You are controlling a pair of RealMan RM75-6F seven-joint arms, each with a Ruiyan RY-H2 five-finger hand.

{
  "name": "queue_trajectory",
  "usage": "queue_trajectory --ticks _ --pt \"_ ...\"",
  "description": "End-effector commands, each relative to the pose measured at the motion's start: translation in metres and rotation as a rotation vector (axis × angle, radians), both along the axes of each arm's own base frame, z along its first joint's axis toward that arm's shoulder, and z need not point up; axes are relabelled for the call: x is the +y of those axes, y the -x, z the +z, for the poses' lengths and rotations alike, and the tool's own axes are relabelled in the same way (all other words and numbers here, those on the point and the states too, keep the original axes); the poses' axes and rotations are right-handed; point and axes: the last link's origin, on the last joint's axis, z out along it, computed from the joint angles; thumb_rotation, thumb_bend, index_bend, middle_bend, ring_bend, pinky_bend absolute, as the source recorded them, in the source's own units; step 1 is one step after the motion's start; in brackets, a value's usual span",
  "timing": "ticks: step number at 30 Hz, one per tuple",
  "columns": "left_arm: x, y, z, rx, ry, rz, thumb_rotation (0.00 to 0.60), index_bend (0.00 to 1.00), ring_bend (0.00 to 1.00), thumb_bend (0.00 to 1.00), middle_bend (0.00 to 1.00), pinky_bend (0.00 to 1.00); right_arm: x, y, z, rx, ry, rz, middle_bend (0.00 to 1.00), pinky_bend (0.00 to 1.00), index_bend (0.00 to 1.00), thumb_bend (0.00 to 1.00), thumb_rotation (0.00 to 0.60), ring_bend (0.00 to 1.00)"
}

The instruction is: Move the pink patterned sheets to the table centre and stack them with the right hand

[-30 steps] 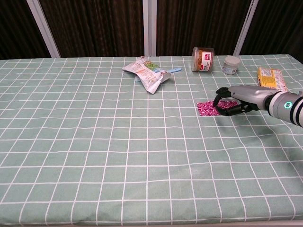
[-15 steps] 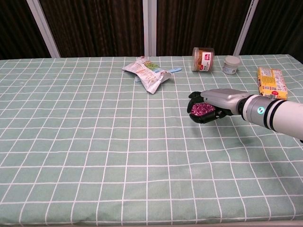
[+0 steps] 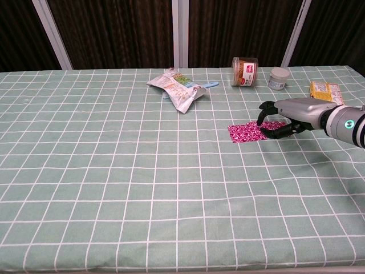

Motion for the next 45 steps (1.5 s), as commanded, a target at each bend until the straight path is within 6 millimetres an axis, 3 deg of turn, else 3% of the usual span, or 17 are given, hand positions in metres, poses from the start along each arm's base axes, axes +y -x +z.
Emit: queue_trajectory --ticks 1,6,18,22,31,39,45 --pt "-0.001 0.0 0.0 0.001 -0.001 0.004 0.6 0.23 0.11 0.02 0.12 0.13 0.001 0.004 -0.004 0.006 -0.01 -0.015 0.0 0.0 0.24 0.4 0.184 0.0" --pt "-0.002 0.001 0.0 0.002 -0.002 0.01 0.6 0.23 0.11 0.02 0.12 0.13 0.002 0.001 -0.011 0.004 -0.028 -0.004 0.0 0.0 0.24 0.4 0.187 0.0" --pt "-0.004 0.004 0.001 0.0 -0.007 0.019 0.6 0.23 0.11 0.02 0.12 0.13 0.01 -0.029 -0.033 -0.038 -0.076 0.065 0.0 0.0 0.24 0.4 0.185 0.0" --pt "-0.007 0.005 0.002 -0.003 -0.014 0.025 0.6 0.23 0.11 0.02 0.12 0.13 0.01 -0.033 -0.032 -0.05 -0.064 0.079 0.0 0.0 0.24 0.41 0.188 0.0" --pt "-0.005 0.003 0.0 -0.005 -0.012 0.007 0.6 0.23 0.11 0.02 0.12 0.13 0.0 -0.006 -0.002 -0.019 0.009 0.026 0.0 0.0 0.24 0.4 0.189 0.0" --pt "-0.006 -0.001 0.002 0.005 -0.011 0.008 0.6 0.23 0.11 0.02 0.12 0.13 -0.007 0.004 -0.007 0.006 -0.001 -0.01 0.0 0.0 0.24 0.4 0.194 0.0" --pt "-0.005 -0.002 0.001 0.004 -0.01 0.009 0.6 0.23 0.11 0.02 0.12 0.13 0.0 0.007 -0.007 0.004 -0.01 0.01 0.0 0.0 0.24 0.41 0.192 0.0"
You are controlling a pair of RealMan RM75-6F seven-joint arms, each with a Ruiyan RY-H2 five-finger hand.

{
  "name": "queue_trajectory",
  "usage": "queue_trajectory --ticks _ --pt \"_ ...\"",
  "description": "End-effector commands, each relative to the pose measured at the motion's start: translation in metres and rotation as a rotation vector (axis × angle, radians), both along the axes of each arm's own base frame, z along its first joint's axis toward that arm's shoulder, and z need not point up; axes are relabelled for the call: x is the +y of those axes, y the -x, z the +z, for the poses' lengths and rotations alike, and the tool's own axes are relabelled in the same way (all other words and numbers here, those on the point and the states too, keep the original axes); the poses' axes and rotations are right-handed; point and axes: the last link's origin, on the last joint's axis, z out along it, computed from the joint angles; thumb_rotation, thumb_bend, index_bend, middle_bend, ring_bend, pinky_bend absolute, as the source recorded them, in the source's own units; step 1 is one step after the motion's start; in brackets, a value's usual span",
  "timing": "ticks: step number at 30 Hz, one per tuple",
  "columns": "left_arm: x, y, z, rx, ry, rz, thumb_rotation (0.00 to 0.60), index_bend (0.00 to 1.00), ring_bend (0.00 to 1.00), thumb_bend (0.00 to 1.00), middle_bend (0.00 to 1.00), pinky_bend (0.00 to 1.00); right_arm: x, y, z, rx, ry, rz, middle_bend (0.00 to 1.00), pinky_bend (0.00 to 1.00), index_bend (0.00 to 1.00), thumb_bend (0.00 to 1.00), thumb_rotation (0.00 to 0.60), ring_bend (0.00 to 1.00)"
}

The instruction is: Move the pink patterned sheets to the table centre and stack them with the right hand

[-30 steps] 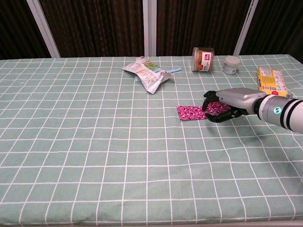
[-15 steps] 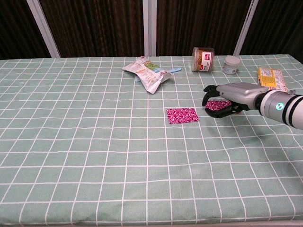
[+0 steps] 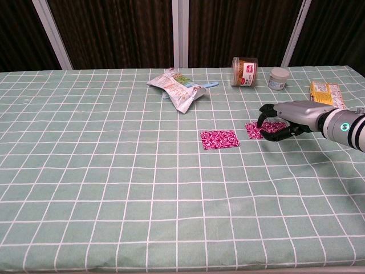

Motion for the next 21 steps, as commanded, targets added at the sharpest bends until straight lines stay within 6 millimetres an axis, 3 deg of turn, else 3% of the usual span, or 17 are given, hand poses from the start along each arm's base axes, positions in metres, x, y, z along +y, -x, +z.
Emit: queue_trajectory --ticks 1,16,21 --pt "0.001 0.0 -0.001 -0.001 0.002 -0.002 0.6 0.23 0.11 0.02 0.12 0.13 0.006 0.001 0.002 -0.007 -0.005 0.015 0.0 0.0 0.24 0.41 0.19 0.0" --pt "0.004 0.002 -0.004 -0.006 0.007 -0.005 0.6 0.23 0.11 0.02 0.12 0.13 0.062 0.014 0.027 0.011 -0.066 0.069 0.0 0.0 0.24 0.4 0.19 0.0" --pt "0.004 0.002 -0.004 -0.009 0.006 -0.01 0.6 0.23 0.11 0.02 0.12 0.13 0.06 0.012 0.038 -0.013 -0.032 0.068 0.0 0.0 0.24 0.4 0.192 0.0"
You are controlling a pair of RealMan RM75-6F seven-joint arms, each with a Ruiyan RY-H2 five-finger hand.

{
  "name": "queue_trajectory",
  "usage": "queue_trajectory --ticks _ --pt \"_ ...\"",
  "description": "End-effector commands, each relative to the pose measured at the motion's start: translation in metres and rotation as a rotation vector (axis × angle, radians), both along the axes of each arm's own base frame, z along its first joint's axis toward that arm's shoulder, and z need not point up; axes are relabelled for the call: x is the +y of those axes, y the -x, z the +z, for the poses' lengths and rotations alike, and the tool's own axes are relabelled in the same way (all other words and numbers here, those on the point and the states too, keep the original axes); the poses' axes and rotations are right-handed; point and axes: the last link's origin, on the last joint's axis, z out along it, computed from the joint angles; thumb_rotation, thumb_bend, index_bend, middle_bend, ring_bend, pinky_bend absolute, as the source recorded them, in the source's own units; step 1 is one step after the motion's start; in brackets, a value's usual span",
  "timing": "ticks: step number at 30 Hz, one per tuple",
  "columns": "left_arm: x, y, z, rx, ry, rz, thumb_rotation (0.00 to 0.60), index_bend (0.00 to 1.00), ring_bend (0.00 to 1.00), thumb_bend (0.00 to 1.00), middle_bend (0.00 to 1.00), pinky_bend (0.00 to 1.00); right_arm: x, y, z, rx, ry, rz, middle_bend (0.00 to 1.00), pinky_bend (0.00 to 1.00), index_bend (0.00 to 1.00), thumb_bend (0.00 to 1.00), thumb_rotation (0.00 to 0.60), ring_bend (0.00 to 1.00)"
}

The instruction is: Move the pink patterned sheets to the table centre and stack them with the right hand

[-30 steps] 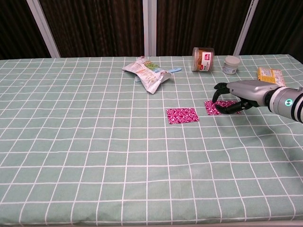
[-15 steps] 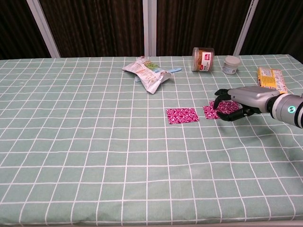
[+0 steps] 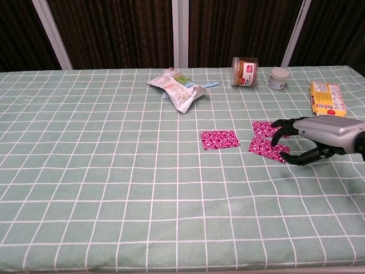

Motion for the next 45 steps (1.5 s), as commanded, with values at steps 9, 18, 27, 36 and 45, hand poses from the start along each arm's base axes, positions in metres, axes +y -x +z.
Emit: queue_trajectory --ticks 9,18,27,36,45 --pt "-0.002 -0.001 0.001 0.0 -0.001 0.004 0.6 0.23 0.11 0.02 0.12 0.13 -0.05 0.001 0.008 -0.036 0.143 -0.066 0.03 0.0 0.25 0.21 0.351 0.0" --pt "-0.004 -0.002 0.002 0.002 -0.002 0.013 0.6 0.23 0.11 0.02 0.12 0.13 -0.078 -0.008 -0.014 0.007 0.177 -0.043 0.06 0.0 0.3 0.15 0.536 0.0" --pt "-0.004 -0.001 0.002 -0.001 0.0 0.016 0.6 0.23 0.11 0.02 0.12 0.13 -0.088 -0.009 -0.032 0.009 0.164 -0.068 0.07 0.0 0.32 0.15 0.541 0.0" --pt "-0.006 0.001 0.002 -0.001 -0.003 0.02 0.6 0.23 0.11 0.02 0.12 0.13 -0.088 -0.007 -0.037 0.006 0.168 -0.079 0.07 0.0 0.34 0.15 0.537 0.0" --pt "-0.006 0.002 0.002 -0.003 -0.002 0.018 0.6 0.23 0.11 0.02 0.12 0.13 -0.083 -0.002 -0.032 -0.001 0.185 -0.072 0.07 0.0 0.33 0.15 0.535 0.0"
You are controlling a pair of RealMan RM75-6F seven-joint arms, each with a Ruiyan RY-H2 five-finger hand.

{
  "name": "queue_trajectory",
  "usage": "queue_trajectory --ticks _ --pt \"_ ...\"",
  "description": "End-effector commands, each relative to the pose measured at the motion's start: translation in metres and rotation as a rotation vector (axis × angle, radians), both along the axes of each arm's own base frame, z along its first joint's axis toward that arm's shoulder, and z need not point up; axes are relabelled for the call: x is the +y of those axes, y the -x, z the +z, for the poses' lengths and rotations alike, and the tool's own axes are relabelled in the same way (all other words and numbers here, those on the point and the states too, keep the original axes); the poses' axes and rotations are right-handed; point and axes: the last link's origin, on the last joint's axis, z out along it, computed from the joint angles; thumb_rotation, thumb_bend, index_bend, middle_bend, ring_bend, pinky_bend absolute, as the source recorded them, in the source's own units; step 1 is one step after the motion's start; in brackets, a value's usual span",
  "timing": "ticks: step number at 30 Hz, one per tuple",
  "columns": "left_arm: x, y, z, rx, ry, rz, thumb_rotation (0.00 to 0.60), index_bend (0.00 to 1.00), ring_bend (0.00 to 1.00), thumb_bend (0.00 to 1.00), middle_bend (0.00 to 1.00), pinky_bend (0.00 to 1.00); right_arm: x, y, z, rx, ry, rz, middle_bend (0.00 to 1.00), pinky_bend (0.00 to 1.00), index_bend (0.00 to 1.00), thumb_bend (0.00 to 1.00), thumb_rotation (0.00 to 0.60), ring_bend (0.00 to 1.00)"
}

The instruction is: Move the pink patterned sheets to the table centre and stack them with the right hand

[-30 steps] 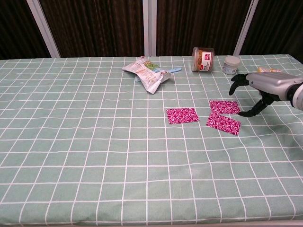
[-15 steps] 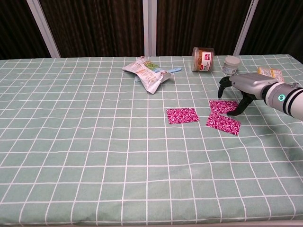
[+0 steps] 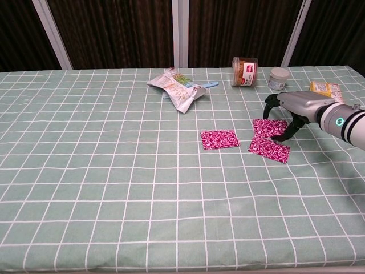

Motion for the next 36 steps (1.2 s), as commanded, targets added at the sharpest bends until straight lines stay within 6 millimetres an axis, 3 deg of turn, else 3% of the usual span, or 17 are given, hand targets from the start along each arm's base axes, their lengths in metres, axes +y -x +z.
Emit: queue_trajectory --ticks 1,18,29,36 --pt "0.0002 -0.0001 -0.0002 -0.001 0.0 -0.002 0.6 0.23 0.11 0.02 0.12 0.13 0.0007 0.0005 0.0017 0.001 0.005 0.005 0.07 0.0 0.33 0.15 0.536 0.0" --pt "-0.0011 0.001 -0.0004 -0.001 0.0 0.001 0.6 0.23 0.11 0.02 0.12 0.13 0.0013 0.0012 -0.001 0.019 -0.007 -0.003 0.07 0.0 0.29 0.14 0.534 0.0" --pt "-0.0017 0.0019 -0.0002 -0.002 -0.003 0.005 0.6 0.23 0.11 0.02 0.12 0.13 -0.0008 0.0005 -0.0039 0.022 -0.007 -0.008 0.07 0.0 0.39 0.14 0.53 0.0" --pt "-0.0011 0.0017 -0.0001 -0.001 -0.003 0.001 0.6 0.23 0.11 0.02 0.12 0.13 -0.0044 -0.0032 0.004 0.001 0.015 0.003 0.08 0.0 0.41 0.14 0.534 0.0"
